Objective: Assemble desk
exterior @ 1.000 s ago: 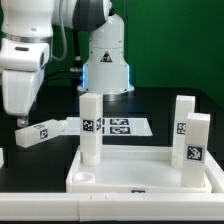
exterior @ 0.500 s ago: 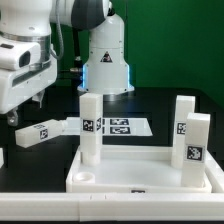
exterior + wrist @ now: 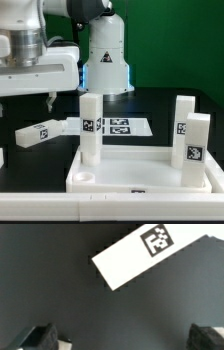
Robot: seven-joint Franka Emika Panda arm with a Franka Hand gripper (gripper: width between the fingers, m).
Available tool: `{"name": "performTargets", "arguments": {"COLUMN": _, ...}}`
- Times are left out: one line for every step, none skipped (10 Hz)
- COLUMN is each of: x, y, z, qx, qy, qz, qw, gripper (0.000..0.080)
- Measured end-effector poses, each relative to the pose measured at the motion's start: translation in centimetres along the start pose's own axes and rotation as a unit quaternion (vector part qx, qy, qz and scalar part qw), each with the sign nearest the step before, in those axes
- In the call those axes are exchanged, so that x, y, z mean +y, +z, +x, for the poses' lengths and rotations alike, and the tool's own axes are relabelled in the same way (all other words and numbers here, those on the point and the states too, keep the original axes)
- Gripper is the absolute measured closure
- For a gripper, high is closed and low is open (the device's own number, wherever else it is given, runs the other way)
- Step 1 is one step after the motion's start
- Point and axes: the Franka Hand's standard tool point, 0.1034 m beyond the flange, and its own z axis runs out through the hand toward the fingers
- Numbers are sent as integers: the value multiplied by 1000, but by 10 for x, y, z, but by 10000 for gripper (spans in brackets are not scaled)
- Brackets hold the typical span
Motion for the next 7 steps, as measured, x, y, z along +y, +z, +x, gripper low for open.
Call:
{"name": "performTargets", "arguments": {"x": 1, "y": 1, "z": 4, "qx": 6, "qy": 4, "qz": -4, "qw": 1000, "gripper": 150}}
{"name": "performTargets", "arguments": {"x": -2, "y": 2, "z": 4, "qx": 7, "qy": 47, "qz": 1, "qw": 999, "gripper": 150}}
{"name": "performTargets", "arguments": {"x": -4, "y": 2, "z": 5, "qx": 9, "qy": 80, "qz": 5, "qw": 997, "gripper": 150}}
{"name": "performTargets", "arguments": {"x": -5, "y": 2, "z": 6, "qx": 9, "qy": 107, "qz": 6, "qw": 994, "gripper": 150}}
{"name": "performTargets", "arguments": {"x": -7, "y": 4, "z": 8, "qx": -1, "qy": 185, "qz": 23, "qw": 982, "gripper": 150}}
{"name": "performTargets", "arguments": {"x": -8, "y": 7, "z": 15, "qx": -7, "qy": 273, "qz": 43, "qw": 961, "gripper": 150}}
{"name": "performTargets", "arguments": {"x": -12, "y": 11, "z": 18, "qx": -15, "qy": 347, "qz": 66, "qw": 935, "gripper": 150}}
